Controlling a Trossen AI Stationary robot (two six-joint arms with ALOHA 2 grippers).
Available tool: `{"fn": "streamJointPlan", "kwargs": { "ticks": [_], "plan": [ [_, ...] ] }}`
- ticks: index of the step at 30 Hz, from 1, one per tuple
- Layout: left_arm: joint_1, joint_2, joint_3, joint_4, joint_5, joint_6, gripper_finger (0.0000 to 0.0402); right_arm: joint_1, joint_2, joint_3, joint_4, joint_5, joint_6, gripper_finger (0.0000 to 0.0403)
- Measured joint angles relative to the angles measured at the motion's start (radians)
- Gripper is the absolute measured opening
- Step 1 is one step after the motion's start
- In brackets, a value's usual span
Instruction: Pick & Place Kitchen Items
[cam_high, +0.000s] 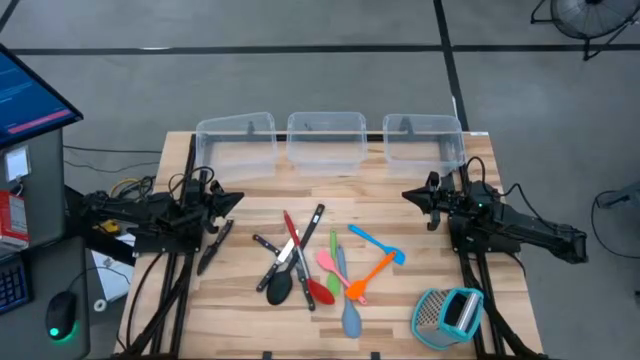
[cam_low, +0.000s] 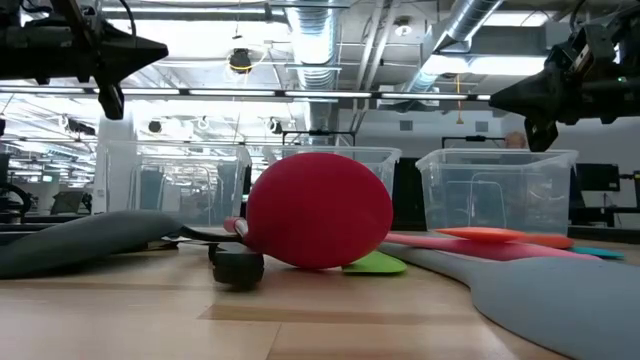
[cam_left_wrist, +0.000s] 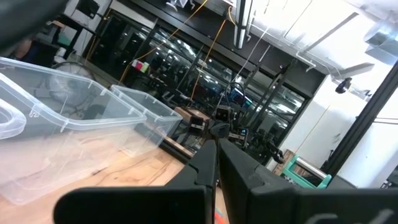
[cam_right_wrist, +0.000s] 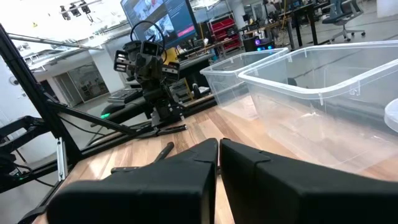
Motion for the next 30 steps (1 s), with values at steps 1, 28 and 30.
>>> {"fn": "streamJointPlan", "kwargs": {
  "ticks": [1, 28, 30],
  "plan": [
    [0.0, 0.0, 0.0, 0.004, 0.0, 0.0, 0.0002, 0.0, 0.0, 0.0, 0.0, 0.0, 0.0, 0.0016],
    [0.0, 0.0, 0.0, 0.028, 0.0, 0.001, 0.0002, 0.011, 0.085, 0.119, 0.23, 0.105, 0.149, 0.0051],
    [0.0, 0.0, 0.0, 0.028, 0.0, 0.011, 0.0002, 0.013, 0.164, 0.181, 0.228, 0.105, 0.116, 0.0065]
  ]
}}
